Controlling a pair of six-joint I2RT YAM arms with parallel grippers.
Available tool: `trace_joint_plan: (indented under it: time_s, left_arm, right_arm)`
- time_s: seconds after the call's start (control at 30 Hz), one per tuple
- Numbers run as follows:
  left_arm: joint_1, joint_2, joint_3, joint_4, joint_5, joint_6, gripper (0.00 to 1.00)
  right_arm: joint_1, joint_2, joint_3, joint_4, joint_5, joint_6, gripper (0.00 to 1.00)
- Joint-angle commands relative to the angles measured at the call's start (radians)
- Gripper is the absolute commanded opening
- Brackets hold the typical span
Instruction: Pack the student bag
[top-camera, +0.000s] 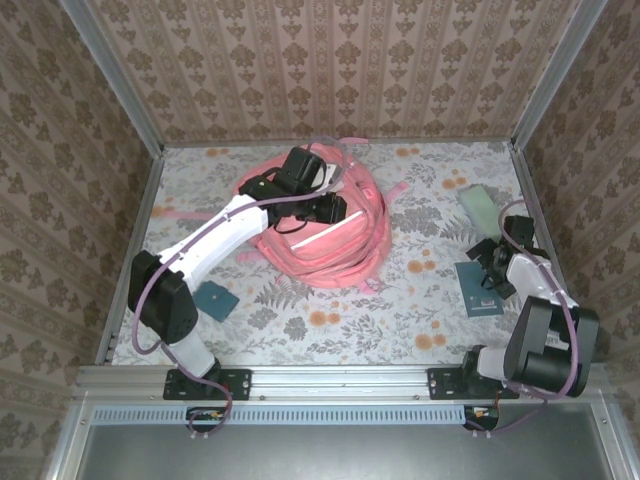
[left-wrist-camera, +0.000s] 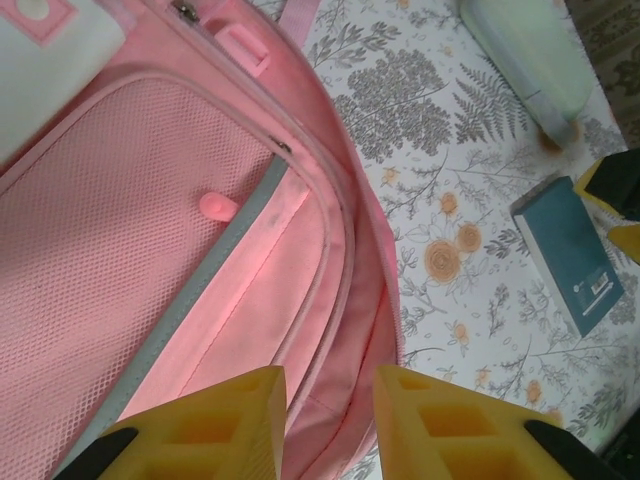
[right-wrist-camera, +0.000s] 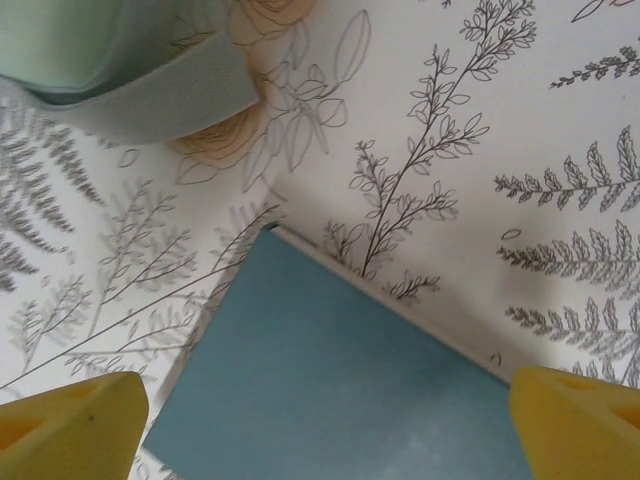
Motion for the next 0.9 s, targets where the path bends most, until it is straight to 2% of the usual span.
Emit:
trace_joint_plan:
  time_s: [0.0,0.1,0.2,0.33,0.53,0.63,0.73,0.87]
  left_arm:
    - [-0.005,-0.054,-0.023,0.009,-0.006,-0.011,0.29]
    - [-0.006,-0.068,-0.039,0.011,-0.006,-0.006,0.33]
    - [-0.007,-0.078,-0.056,0.017,-0.007,-0.008,0.39]
    - [-0.010,-0.074,-0.075,0.036,0.003,-0.013,0.46]
    - [-0.043,-0.032,-0.087,0.073,0.023,-0.051,0.47]
    - [-0.078,0.010,-0.071,0.078,0.026,-0.070,0.47]
    - [-0.113,0.056,-0.060,0.092,0.040,-0.103,0.48]
    - [-0.151,0.133,-0.035,0.097,0.065,-0.162,0.47]
  right_arm:
    - [-0.020,0.062,0.037,0.049,-0.063,-0.037,0.97]
    - [-0.020,0.112,0.023,0.081,-0.130,-0.028,0.98]
    - [-0.014,0.135,-0.013,0.119,-0.255,0.021,1.00]
    - [0.038,0.113,-0.063,0.120,-0.344,0.122,1.00]
    - [0.250,-0.057,-0.137,0.110,-0.323,0.295,1.00]
    - [0.323,-0.126,-0.139,0.058,-0.298,0.320,1.00]
    - [0.330,-0.197,-0.143,-0.011,-0.277,0.287,1.00]
    - [0.324,-0.249,-0.152,-0.070,-0.209,0.164,0.98]
